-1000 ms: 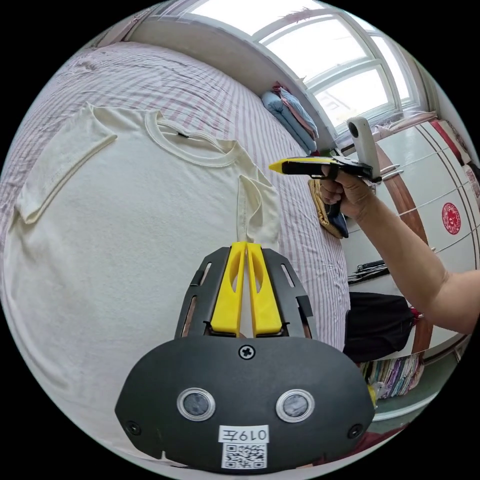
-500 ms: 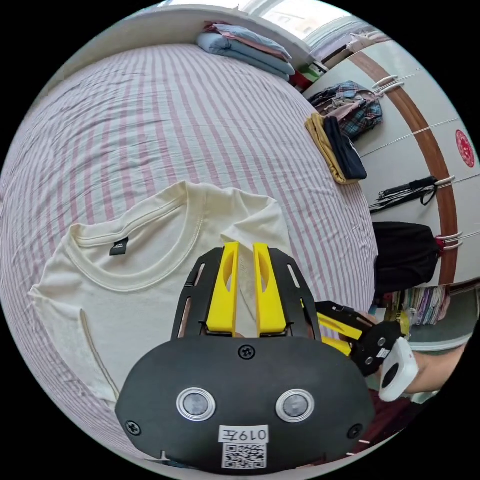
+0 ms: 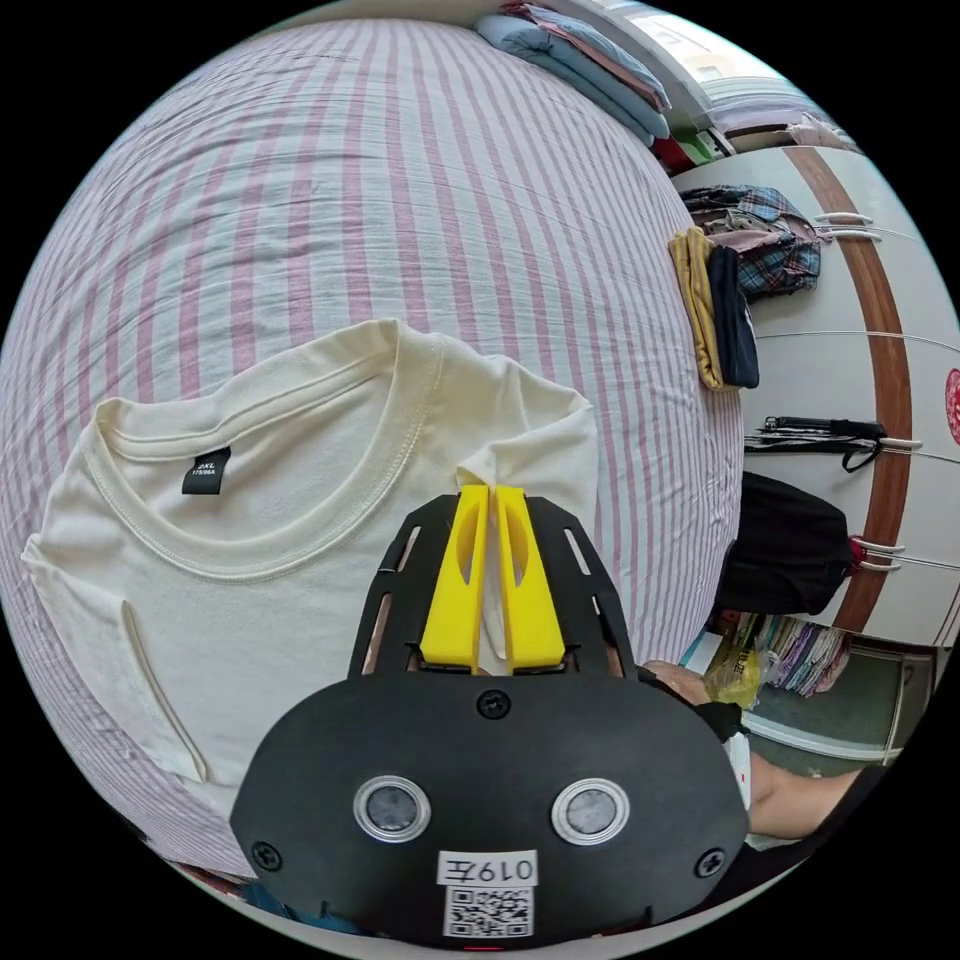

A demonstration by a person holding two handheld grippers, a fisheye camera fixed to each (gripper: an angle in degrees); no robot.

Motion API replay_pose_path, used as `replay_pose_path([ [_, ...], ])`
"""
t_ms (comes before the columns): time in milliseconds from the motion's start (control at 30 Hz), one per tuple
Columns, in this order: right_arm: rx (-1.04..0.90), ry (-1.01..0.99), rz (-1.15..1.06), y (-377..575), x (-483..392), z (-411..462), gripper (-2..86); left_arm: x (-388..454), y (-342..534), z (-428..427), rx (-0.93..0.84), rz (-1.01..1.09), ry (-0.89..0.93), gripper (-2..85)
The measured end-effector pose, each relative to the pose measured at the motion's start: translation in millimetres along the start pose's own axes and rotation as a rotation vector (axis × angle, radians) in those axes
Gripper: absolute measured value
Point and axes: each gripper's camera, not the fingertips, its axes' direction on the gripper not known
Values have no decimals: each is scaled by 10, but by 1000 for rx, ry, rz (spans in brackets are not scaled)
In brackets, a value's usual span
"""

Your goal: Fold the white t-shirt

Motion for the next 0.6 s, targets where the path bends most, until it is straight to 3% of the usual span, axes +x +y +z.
replay_pose_path([
  [167, -8, 67, -63, 84, -255, -9, -4, -23, -113, -15, 19, 13, -29, 15],
  [600, 75, -28, 102, 324, -60, -308, 43, -47, -418, 21, -44, 98, -34, 15],
])
